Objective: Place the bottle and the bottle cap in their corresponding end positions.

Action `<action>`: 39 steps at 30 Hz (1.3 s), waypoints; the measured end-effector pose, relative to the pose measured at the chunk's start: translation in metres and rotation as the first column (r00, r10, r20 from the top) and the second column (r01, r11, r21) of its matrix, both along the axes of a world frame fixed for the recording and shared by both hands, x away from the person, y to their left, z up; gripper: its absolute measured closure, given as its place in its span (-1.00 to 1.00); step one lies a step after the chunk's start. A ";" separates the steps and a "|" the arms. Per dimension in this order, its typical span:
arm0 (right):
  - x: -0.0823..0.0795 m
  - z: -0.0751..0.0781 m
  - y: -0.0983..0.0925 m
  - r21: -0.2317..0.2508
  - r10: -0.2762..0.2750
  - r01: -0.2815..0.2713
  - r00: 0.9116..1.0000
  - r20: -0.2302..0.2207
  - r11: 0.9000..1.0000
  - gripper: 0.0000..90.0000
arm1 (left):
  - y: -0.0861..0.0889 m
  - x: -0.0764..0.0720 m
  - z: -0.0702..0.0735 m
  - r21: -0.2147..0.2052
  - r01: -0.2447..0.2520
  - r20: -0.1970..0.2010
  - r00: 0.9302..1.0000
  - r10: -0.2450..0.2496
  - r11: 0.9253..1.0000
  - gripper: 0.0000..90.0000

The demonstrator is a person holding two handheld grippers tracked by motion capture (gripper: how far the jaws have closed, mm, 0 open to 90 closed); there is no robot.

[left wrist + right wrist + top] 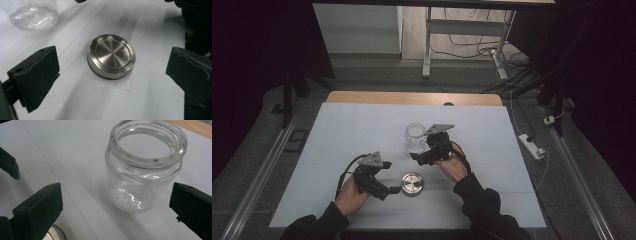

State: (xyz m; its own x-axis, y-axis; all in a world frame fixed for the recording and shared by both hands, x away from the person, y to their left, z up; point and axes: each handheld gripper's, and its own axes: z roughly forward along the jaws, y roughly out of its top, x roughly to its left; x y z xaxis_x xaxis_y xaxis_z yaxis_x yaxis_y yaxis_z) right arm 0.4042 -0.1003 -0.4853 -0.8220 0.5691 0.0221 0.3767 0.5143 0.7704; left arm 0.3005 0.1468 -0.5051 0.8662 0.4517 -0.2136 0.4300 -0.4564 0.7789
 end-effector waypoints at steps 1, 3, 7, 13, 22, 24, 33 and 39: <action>-0.001 0.000 0.000 -0.001 -0.001 0.001 1.000 -0.001 1.000 -1.00 | 0.001 0.000 0.000 0.004 -0.001 0.002 1.000 0.001 1.000 -1.00; -0.003 0.000 -0.001 -0.004 0.000 0.000 1.000 0.001 1.000 -1.00 | 0.002 -0.001 0.001 0.005 0.003 0.007 1.000 -0.003 1.000 -1.00; -0.006 0.002 -0.003 0.004 0.002 -0.002 1.000 0.003 1.000 -1.00 | 0.006 -0.003 0.002 0.005 0.000 0.011 1.000 0.000 1.000 -1.00; -0.014 0.008 -0.006 0.007 0.016 -0.016 1.000 0.017 1.000 -1.00 | 0.010 -0.008 0.004 0.021 -0.017 0.023 1.000 0.017 1.000 -1.00; -0.026 0.015 -0.012 0.018 0.024 -0.025 0.999 0.030 1.000 -1.00 | 0.019 -0.015 0.007 0.022 -0.050 0.038 0.998 0.050 0.998 -1.00; -0.029 0.015 -0.013 0.017 0.024 -0.025 0.999 0.034 1.000 -1.00 | 0.021 -0.016 0.007 0.020 -0.059 0.038 0.998 0.058 0.998 -1.00; -0.039 0.014 -0.019 0.018 0.037 -0.038 0.999 0.025 0.999 -1.00 | 0.034 -0.024 0.008 0.033 -0.089 0.030 0.996 0.088 0.996 -1.00; -0.049 0.015 -0.021 0.005 0.040 -0.040 0.999 0.026 0.999 -1.00 | 0.044 -0.029 0.009 0.027 -0.110 0.020 0.994 0.110 0.994 -0.99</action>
